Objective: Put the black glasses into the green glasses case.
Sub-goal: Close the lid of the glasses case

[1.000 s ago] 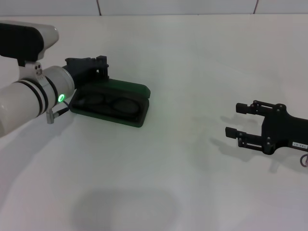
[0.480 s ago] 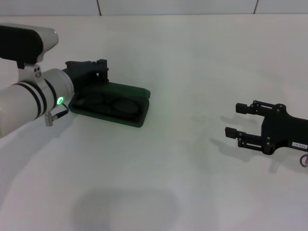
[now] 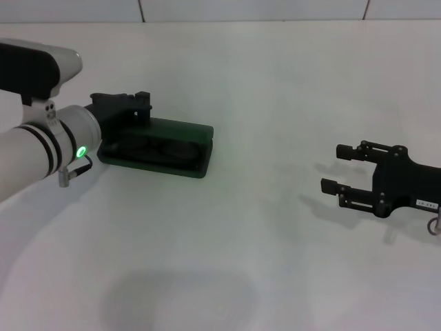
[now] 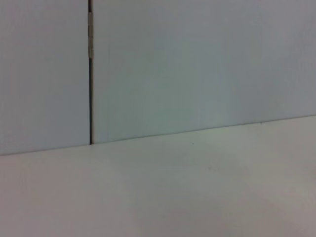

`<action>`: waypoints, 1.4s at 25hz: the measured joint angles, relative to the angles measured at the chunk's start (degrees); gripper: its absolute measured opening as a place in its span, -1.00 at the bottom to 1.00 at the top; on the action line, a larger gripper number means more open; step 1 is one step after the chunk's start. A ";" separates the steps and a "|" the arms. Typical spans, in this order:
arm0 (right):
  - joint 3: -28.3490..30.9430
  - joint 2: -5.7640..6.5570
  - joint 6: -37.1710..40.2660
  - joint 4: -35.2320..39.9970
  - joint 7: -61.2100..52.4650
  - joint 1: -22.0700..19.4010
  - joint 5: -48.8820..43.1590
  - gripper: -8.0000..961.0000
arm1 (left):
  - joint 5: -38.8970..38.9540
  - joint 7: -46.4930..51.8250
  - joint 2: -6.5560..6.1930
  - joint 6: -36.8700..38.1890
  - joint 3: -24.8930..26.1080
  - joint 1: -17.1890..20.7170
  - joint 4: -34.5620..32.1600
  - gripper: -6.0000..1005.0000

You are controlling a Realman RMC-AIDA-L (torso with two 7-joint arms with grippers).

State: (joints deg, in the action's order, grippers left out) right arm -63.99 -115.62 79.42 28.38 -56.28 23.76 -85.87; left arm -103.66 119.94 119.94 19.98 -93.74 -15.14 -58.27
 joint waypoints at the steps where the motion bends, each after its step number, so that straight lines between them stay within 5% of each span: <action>1: 0.00 0.02 0.00 -0.06 -0.01 0.08 0.00 0.41 | 0.04 -0.10 0.01 -0.01 -0.07 0.06 0.00 -0.98; 35: 0.00 -0.04 0.47 0.36 -0.15 0.15 0.59 0.41 | 0.93 -0.31 0.00 -0.22 0.16 0.71 2.22 -0.97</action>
State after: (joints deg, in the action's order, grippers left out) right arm -63.98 -115.66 79.89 28.74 -56.43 23.91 -85.28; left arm -102.73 119.63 119.94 19.76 -93.59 -14.43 -56.04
